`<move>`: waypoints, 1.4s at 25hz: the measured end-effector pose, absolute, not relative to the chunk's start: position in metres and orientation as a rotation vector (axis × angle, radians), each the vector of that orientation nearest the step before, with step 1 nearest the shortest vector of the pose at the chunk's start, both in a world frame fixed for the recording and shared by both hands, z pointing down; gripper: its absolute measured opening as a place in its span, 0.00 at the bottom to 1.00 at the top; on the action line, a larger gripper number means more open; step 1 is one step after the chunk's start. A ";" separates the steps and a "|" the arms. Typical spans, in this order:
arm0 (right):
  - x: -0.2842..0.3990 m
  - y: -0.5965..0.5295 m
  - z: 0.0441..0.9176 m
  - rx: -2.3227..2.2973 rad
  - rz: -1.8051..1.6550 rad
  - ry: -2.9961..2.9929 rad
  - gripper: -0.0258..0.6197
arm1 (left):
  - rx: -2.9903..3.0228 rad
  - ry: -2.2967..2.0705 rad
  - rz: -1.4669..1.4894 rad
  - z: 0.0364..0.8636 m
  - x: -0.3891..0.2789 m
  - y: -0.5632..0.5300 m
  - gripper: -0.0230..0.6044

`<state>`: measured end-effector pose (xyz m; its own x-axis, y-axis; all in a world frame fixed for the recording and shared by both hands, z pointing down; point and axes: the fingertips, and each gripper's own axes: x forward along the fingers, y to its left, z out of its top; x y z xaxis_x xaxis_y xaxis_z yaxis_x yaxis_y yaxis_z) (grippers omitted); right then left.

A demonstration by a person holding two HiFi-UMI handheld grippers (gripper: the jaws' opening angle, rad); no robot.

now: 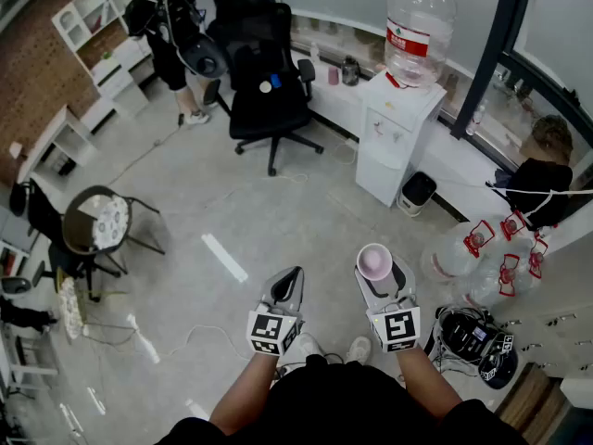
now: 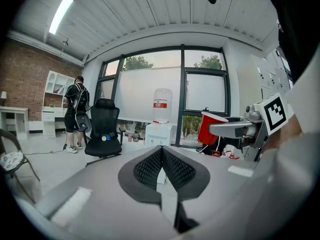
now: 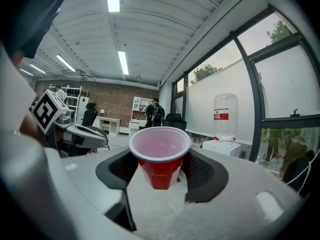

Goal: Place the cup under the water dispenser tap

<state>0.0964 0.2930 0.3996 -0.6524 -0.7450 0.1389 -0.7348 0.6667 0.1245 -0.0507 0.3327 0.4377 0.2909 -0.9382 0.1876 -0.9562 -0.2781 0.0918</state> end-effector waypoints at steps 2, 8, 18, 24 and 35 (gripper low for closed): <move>0.093 0.294 0.399 1.211 -0.087 -2.701 0.46 | 2.364 -1.746 0.149 0.435 -0.051 0.334 0.06; 0.083 0.299 0.403 1.209 -0.091 -2.689 0.46 | 2.371 -1.754 0.150 0.441 -0.064 0.340 0.06; 0.048 0.296 0.410 1.256 -0.112 -2.662 0.48 | 2.373 -1.710 0.127 0.452 -0.104 0.345 0.06; 0.026 0.290 0.404 1.299 -0.101 -2.658 0.48 | 2.426 -1.665 0.142 0.449 -0.124 0.340 0.06; 0.026 0.210 0.408 1.355 -0.063 -2.647 0.48 | 2.423 -1.620 0.162 0.457 -0.132 0.266 0.06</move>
<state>0.0263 0.2095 0.4076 -0.5736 -0.8089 0.1293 -0.8019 0.5867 0.1132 -0.1324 0.2658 0.4569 0.3858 -0.8976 0.2134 -0.9220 -0.3673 0.1224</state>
